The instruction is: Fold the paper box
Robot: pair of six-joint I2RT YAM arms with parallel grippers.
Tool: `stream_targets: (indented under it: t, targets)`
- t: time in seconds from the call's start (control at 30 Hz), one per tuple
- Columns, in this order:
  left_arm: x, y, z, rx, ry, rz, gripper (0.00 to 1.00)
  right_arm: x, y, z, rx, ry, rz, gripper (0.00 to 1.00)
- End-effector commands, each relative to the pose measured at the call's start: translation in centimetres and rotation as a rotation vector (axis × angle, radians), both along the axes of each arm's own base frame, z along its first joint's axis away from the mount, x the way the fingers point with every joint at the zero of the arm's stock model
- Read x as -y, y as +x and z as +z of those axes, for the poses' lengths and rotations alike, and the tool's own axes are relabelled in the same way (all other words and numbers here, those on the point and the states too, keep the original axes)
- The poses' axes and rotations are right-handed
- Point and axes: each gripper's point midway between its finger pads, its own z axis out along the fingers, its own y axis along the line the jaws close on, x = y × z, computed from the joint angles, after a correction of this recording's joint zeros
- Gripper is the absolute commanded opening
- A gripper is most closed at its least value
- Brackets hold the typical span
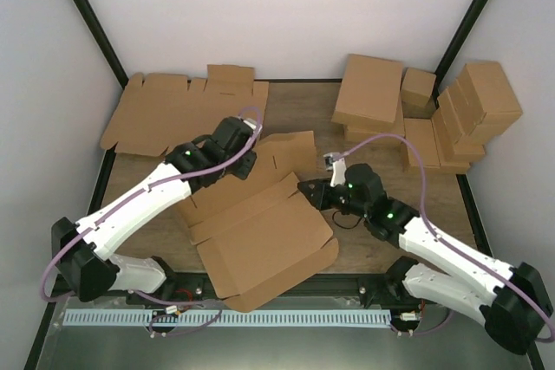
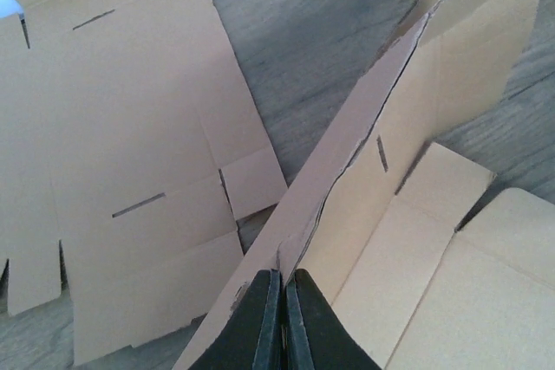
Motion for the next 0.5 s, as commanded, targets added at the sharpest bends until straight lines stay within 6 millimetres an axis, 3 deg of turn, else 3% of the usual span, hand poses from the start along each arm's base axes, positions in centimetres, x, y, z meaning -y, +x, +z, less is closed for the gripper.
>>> stream_targets:
  t: [0.0,0.07,0.13,0.17,0.47]
  targets:
    - [-0.4,-1.4,0.2,0.040,0.042,0.080,0.04,1.6,1.0,3.5,-0.035,0.128,-0.171,0.26]
    - [0.4,-2.2,0.0,0.035,0.035,0.078,0.04,2.2,1.2,4.1,-0.072,0.176,-0.235,0.41]
    - [1.5,-3.1,0.0,0.036,0.027,0.070,0.04,2.4,1.2,4.6,-0.108,0.221,-0.264,0.65]
    - [2.0,-3.6,-0.1,0.039,0.033,0.066,0.04,2.4,1.2,4.7,-0.135,0.237,-0.277,0.71]
    - [3.3,-5.0,-1.0,0.079,0.100,0.078,0.04,1.5,1.6,5.5,-0.321,0.352,-0.344,0.75]
